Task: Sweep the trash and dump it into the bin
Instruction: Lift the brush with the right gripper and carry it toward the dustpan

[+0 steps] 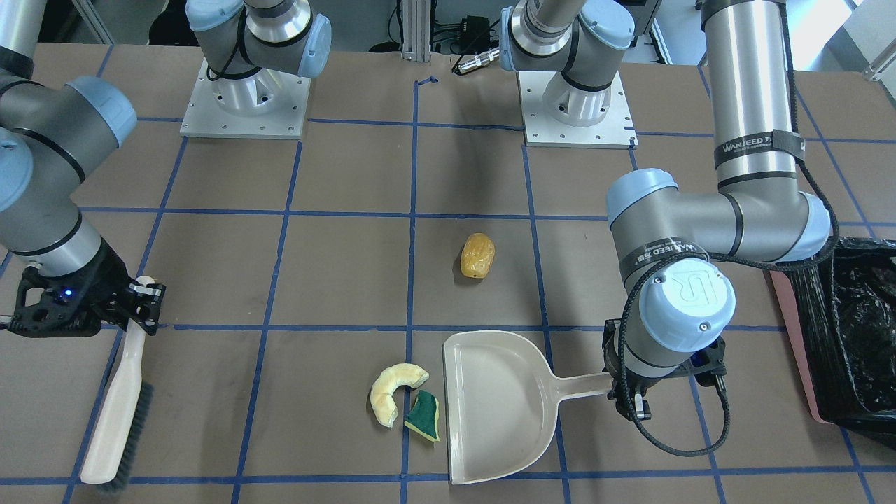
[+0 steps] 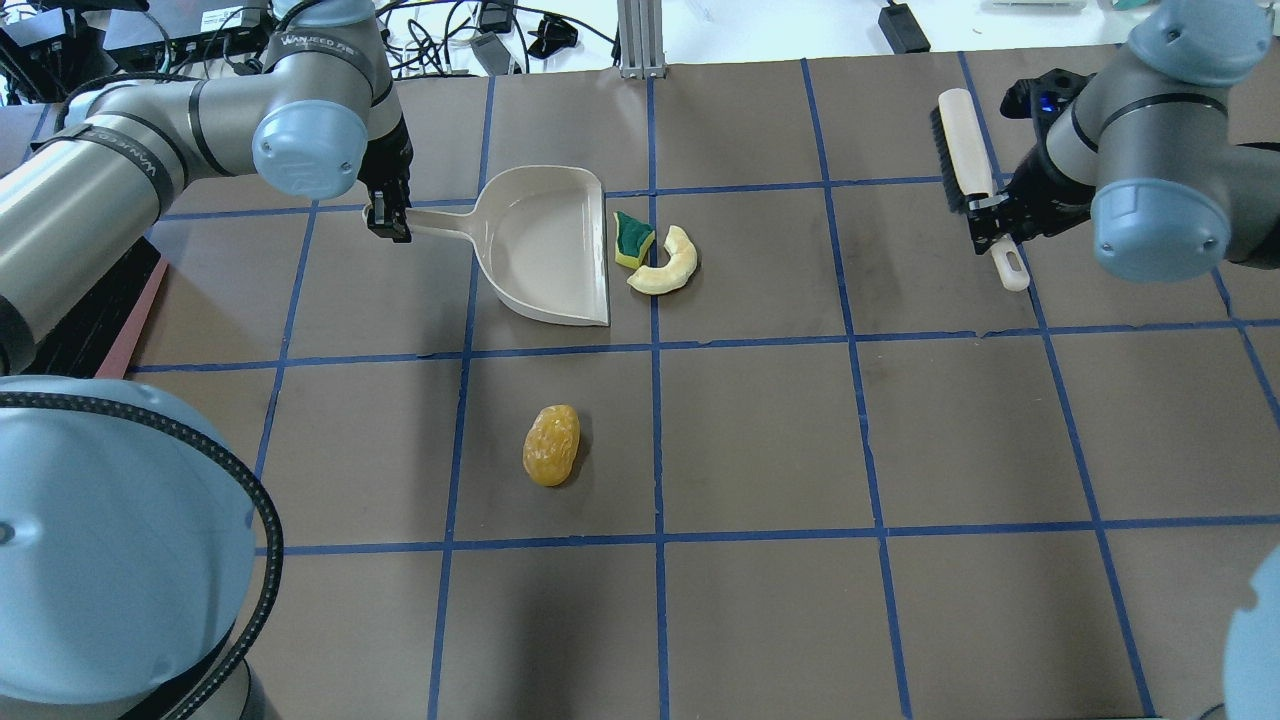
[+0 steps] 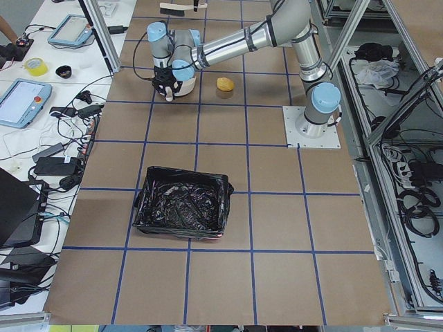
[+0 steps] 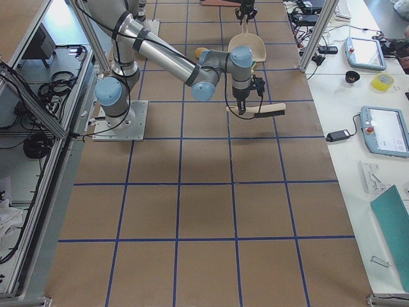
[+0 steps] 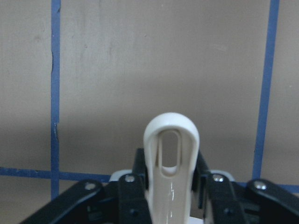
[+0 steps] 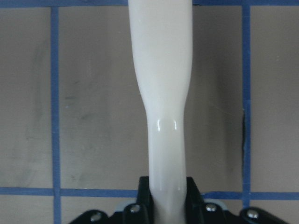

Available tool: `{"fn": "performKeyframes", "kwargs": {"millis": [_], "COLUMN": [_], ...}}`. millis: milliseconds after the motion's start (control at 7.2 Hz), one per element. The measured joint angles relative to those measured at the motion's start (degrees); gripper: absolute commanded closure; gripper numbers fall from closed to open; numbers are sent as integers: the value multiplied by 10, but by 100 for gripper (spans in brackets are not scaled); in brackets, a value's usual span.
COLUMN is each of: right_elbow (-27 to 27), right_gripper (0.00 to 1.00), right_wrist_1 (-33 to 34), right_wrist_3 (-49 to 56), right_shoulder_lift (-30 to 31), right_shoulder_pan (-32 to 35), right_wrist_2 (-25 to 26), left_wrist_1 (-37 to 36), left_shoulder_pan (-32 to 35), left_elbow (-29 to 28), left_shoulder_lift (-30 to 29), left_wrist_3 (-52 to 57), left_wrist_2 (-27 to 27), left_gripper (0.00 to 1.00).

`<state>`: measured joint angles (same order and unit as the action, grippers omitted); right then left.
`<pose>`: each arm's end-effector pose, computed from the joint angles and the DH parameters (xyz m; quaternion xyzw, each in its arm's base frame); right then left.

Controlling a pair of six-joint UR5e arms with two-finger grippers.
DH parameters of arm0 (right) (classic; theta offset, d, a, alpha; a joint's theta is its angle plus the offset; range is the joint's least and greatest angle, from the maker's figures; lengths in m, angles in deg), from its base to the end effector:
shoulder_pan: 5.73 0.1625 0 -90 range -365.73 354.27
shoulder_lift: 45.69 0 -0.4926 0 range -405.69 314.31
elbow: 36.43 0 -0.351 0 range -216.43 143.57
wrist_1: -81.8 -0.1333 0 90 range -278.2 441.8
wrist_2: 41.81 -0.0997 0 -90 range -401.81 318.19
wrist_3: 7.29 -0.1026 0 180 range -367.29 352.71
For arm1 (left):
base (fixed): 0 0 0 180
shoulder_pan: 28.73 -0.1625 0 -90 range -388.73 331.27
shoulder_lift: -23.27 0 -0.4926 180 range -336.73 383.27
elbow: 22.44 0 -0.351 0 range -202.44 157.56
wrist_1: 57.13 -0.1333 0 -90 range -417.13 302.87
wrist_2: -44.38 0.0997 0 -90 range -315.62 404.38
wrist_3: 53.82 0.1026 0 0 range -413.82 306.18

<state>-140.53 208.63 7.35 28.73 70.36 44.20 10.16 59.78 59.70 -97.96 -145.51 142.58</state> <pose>0.0044 -0.5666 0.3741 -0.0085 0.9974 -0.0690 0.0183 -0.1010 -0.6790 0.3418 -0.7243 0.6857 -0.0466 0.0545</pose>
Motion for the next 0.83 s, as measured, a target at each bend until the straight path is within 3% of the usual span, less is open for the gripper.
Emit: {"fn": "performKeyframes", "kwargs": {"millis": [833], "right_elbow": [118], "right_gripper": [100], "right_wrist_1": [-104], "right_wrist_3": [-211], "right_shoulder_lift": [-92], "right_shoulder_pan": [174], "right_wrist_2": [41], "left_wrist_1": [-5], "left_shoulder_pan": [1], "left_elbow": [0], "left_shoulder_lift": [-2], "left_wrist_3": [-1], "left_wrist_2": [-3], "left_gripper": [100]}}
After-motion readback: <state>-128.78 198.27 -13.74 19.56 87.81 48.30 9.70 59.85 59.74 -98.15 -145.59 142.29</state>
